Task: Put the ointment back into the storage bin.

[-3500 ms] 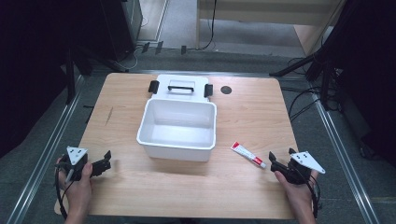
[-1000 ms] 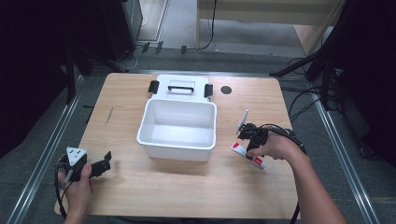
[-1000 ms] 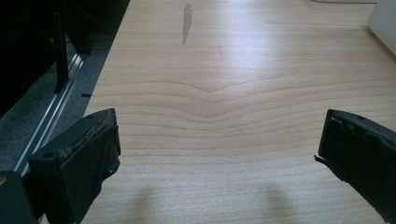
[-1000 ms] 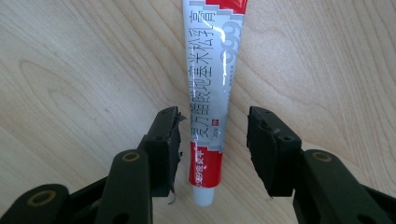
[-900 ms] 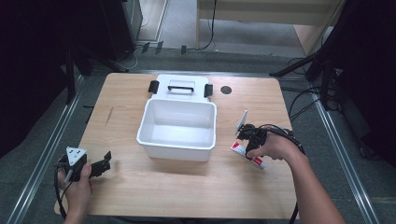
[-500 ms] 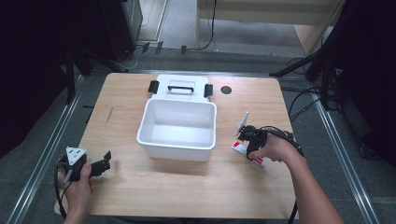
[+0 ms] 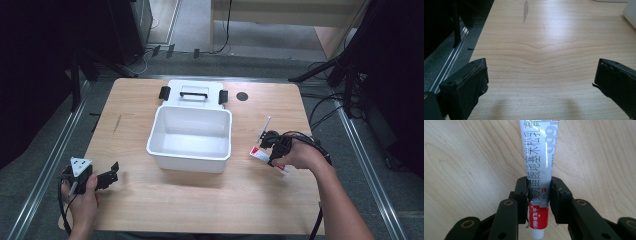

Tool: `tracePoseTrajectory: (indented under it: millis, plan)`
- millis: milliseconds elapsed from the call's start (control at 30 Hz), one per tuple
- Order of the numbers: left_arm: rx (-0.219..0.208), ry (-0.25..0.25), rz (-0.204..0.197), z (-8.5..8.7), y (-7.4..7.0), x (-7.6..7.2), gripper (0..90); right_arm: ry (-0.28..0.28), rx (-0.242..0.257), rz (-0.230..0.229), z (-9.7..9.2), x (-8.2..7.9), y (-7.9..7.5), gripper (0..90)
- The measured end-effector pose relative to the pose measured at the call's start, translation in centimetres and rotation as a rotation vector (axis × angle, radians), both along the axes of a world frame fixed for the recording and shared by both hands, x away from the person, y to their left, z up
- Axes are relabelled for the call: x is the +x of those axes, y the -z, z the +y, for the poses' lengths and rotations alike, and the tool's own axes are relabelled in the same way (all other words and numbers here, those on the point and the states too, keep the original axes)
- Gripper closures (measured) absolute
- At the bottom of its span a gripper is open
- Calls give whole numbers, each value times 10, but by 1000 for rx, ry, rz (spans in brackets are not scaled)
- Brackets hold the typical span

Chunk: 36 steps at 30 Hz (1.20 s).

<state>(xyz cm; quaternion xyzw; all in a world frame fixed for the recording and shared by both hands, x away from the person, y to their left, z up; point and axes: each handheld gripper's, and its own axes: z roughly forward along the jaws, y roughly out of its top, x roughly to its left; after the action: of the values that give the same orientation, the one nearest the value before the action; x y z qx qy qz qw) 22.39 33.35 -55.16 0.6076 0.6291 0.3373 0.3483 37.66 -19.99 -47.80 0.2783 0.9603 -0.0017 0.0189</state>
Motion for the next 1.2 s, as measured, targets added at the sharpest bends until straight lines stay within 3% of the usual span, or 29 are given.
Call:
tracePoseTrajectory:
  millis: [233, 667, 933, 1033, 1200]
  plan:
    - [3, 2, 0, 0, 0, 0, 0, -77, 18, -19, 3, 2, -29, 711]
    - [-4, 6, -2, 0, 0, 0, 0, -152, 35, -59, 16, 9, -84, 712]
    - [-4, 9, 0, 0, 0, 0, 0, -196, 34, -77, 27, 16, -103, 713]
    - [-4, 11, -1, 0, 0, 0, 0, -212, 70, -93, 34, 19, -116, 712]
    - [-3, 14, 1, 0, 0, 0, 0, -236, 71, -108, 43, 21, -128, 712]
